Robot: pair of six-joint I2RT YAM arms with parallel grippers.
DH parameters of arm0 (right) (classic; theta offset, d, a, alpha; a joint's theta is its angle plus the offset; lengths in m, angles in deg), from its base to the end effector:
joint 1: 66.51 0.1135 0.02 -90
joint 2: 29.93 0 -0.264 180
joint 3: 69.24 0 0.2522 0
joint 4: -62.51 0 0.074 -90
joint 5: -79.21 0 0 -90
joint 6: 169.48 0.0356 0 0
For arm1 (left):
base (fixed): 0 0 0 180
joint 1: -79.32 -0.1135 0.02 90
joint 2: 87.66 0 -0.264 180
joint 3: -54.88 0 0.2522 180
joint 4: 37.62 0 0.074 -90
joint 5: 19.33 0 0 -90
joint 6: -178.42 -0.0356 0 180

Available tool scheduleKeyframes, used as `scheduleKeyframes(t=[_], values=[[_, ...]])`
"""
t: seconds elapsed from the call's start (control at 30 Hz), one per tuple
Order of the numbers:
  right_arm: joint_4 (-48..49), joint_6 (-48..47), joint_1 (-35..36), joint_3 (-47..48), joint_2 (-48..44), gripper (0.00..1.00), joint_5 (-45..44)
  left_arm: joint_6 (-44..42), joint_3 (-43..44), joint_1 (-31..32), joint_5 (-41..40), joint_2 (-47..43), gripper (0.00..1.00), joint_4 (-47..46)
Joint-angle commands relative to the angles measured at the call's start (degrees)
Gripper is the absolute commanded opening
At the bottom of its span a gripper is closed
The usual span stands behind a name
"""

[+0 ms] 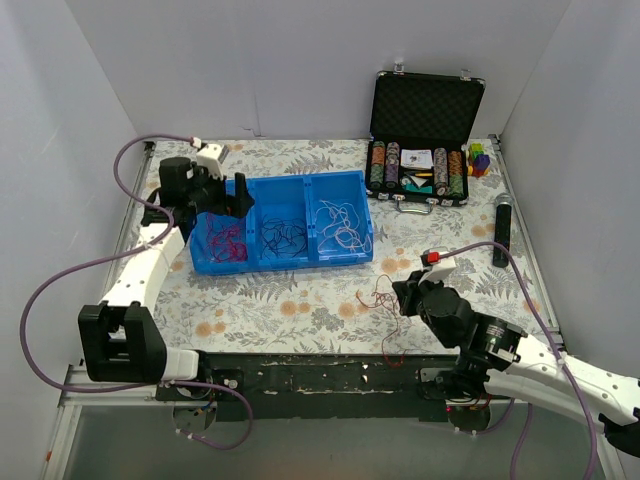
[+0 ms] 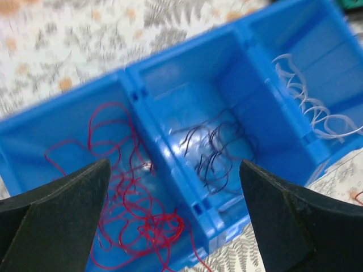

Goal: Untangle the cables

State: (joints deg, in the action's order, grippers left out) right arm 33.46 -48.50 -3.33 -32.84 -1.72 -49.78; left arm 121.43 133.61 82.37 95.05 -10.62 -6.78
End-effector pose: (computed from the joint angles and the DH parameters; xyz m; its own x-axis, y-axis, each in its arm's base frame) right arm 0.0795 0.1077 0.2380 -0.3582 0.1781 -0.9165 -0.2846 0.9141 0.2889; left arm 0.3046 -0.0309 0.3264 -0.6304 -0.4633 -0.6228 0.0775 0.7608 -0.6444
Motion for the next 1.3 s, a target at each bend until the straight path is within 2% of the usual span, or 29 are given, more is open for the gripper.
scheduleKeyframes(t=[0.0,0.03,0.07,0.17,0.33,0.43,0.47,0.57,0.63,0.73,0.77,0.87,1.0,1.07,1.1,1.13,1.27], values=[[3.42,-1.19,0.28,1.19,-0.87,0.01,0.4,-8.41,-4.5,-5.25,0.88,-3.04,0.98,-0.96],[3.95,-1.54,0.37,1.1,-0.7,0.01,0.48,-14.41,-5.46,-1.16,0.06,-3.29,0.98,1.79],[4.04,-1.71,0.28,1.27,-0.17,0.01,0.66,-13.34,-7.47,1.06,-5.6,-4.77,0.98,-2.54],[4.47,-1.71,0.37,1.36,1.15,0.01,1.01,-1.94,-9.86,0.47,-11.53,-9.26,0.98,-18.35],[9.56,-5.05,0.28,1.45,3.25,0.01,5.31,7.04,-11.79,0.73,-4.01,-12.16,0.98,-18.05],[17.54,-9.35,0.28,1.54,5.27,0.01,10.75,9.78,-14.6,0.82,-1.8,-14.19,0.98,-19.88],[21.14,-11.1,0.28,1.8,6.85,0.05,13.47,10.4,-15.48,0.91,-1.79,-14.89,0.98,-20.76],[29.86,-14.71,0.37,4.95,14.39,0.4,21.03,10.93,-15.84,0.91,-1.27,-15.77,0.98,-20.95],[31.81,-16.47,0.37,9.08,20.63,0.52,25.08,10.32,-15.84,0.91,-1.26,-16.12,0.98,-20.69],[33.39,-18.41,0.72,12.69,26.45,0.82,28.96,10.14,-16.28,0.91,-2.41,-16.39,0.98,-21.3],[34.0,-19.11,0.89,12.79,26.98,0.85,29.66,9.88,-16.54,0.91,-2.32,-16.48,0.98,-21.91],[36.28,-19.29,1.25,12.61,27.43,0.87,30.36,9.35,-17.86,0.91,-2.58,-16.74,0.98,-23.67],[52.68,-22.27,1.33,11.21,32.68,0.87,32.56,9.96,-18.12,0.91,-3.99,-16.22,0.98,-24.64],[66.29,-24.73,1.25,11.38,39.43,0.88,34.14,9.96,-17.25,0.91,-4.25,-15.87,0.98,-24.55],[69.4,-26.13,1.33,13.3,43.82,0.89,36.24,10.05,-16.9,0.91,-4.6,-15.78,0.98,-24.38],[71.17,-27.28,1.25,16.01,47.95,0.89,40.43,10.49,-16.2,0.82,-5.22,-15.6,0.98,-24.38],[77.05,-28.61,0.81,28.59,63.52,0.89,48.11,13.65,-14.0,0.73,-7.68,-14.29,0.98,-23.94]])
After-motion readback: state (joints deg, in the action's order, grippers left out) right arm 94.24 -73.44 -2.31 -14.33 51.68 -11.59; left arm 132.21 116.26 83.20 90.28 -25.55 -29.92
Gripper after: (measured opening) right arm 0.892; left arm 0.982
